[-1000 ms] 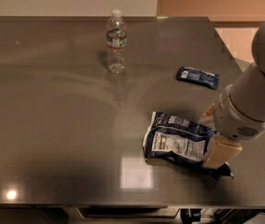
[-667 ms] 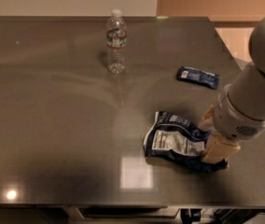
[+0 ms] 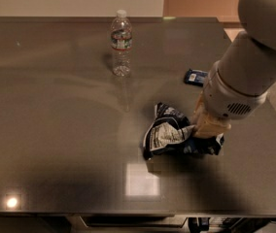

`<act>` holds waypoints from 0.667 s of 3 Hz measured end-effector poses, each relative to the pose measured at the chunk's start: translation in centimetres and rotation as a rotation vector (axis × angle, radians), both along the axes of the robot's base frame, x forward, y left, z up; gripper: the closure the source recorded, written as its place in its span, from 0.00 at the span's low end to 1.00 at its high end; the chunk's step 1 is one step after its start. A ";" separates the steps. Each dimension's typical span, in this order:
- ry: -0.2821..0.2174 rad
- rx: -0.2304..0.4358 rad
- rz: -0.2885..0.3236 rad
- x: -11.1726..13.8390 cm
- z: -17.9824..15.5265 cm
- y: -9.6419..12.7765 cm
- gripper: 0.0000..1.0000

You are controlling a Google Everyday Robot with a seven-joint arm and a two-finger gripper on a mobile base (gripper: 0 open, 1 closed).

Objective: Move blue chip bag near water bottle

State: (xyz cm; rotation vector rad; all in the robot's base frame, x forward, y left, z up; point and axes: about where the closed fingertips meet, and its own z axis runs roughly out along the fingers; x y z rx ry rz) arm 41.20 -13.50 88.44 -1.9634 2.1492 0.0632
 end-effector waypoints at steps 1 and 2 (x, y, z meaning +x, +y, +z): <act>-0.019 0.038 0.020 1.9 2.2 3.6 1.00; 0.002 0.096 0.003 3.8 3.1 6.8 1.00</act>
Offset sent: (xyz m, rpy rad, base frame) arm 0.0630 0.1067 0.0393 0.1733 0.0443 -0.0341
